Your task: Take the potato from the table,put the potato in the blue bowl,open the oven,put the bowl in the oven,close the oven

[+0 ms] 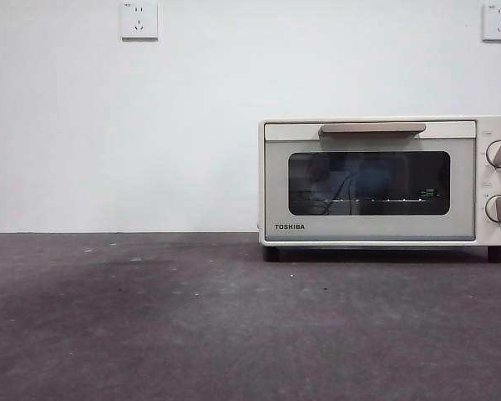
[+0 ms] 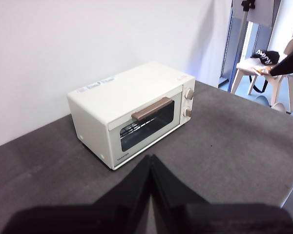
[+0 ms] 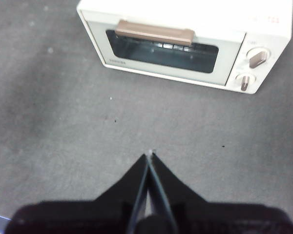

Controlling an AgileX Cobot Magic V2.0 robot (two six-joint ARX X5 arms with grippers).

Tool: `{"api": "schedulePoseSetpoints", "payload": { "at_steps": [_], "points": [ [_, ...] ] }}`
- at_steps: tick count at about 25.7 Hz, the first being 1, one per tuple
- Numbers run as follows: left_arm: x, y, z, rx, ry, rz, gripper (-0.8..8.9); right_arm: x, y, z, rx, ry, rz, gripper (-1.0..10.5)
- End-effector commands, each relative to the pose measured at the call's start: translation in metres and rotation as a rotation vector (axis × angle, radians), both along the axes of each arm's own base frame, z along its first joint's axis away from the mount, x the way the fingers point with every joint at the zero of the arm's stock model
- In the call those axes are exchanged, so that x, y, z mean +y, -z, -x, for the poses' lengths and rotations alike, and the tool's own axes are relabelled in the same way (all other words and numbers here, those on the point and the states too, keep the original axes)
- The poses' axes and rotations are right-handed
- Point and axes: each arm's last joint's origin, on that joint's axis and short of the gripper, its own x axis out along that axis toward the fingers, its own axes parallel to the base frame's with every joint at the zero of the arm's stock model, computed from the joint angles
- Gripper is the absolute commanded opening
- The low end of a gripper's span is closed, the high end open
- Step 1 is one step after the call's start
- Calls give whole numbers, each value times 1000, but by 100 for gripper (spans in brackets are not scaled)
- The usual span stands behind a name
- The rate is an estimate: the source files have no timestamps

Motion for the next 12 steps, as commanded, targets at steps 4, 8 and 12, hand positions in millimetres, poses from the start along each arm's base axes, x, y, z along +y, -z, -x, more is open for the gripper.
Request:
{"api": "schedulePoseSetpoints", "payload": {
  "at_steps": [4,8,12],
  "points": [
    [9,2,-4,-138,-87,-182,-4,5,10,-26,77,-2,25,0],
    [26,30,-7,-160,-208,-230,-4,10,20,-48,140,-3,38,0],
    [41,99,-14,-226,-454,-208,-4,15,32,-72,207,-3,52,0]
  ]
}}
